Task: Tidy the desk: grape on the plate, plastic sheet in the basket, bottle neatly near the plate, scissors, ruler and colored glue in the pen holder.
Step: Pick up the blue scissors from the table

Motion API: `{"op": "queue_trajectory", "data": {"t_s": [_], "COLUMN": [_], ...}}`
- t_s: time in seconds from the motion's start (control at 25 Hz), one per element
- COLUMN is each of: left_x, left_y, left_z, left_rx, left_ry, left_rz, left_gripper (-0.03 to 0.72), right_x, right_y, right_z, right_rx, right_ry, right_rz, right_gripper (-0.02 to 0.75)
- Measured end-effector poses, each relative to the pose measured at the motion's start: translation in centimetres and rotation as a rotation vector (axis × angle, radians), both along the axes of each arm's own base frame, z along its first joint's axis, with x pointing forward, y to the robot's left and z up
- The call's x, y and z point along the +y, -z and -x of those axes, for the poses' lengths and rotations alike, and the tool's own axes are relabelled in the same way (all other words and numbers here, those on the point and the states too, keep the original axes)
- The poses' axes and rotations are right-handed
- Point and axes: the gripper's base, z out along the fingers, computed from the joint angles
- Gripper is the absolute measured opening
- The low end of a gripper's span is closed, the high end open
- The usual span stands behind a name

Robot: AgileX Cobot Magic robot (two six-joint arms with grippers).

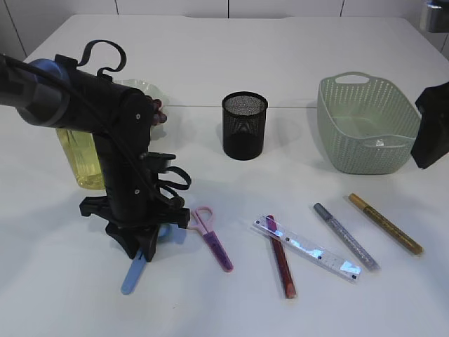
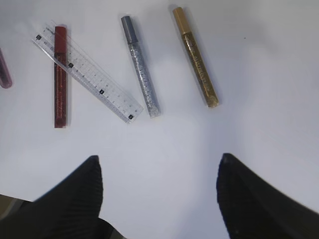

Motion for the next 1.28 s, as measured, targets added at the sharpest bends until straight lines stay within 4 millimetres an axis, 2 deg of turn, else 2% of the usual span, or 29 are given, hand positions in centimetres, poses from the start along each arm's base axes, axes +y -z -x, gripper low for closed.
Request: {"op": "queue_trajectory", "data": {"t_s": [0.4,0.64,1.0,1.28], "left_x": [-0.1,-0.1,0.0,0.4], "left_y": [0.0,-0.2,-2.9,-3.3], "left_z": [1.2,1.2,0.9,1.6], "left_rx": [-0.021,-0.054,-0.152,-0.2], "left_ry": [0.044,0.045,0.064,0.061], "left_rz": [0.001,0.015,0.045,0.071], "left_gripper": [0.165,0.165,0.165,0.165], "right_x": [0.0,0.0,0.0,0.0], "right_y": [0.0,0.0,0.0,0.0], "right_z": [0.0,0.0,0.0,0.0], "right_rx": [0.0,0.0,0.0,0.0], "right_ry": [0.0,0.0,0.0,0.0], "right_rz": [0.0,0.0,0.0,0.0], "right_gripper": [0.557,0.557,0.557,0.557]}}
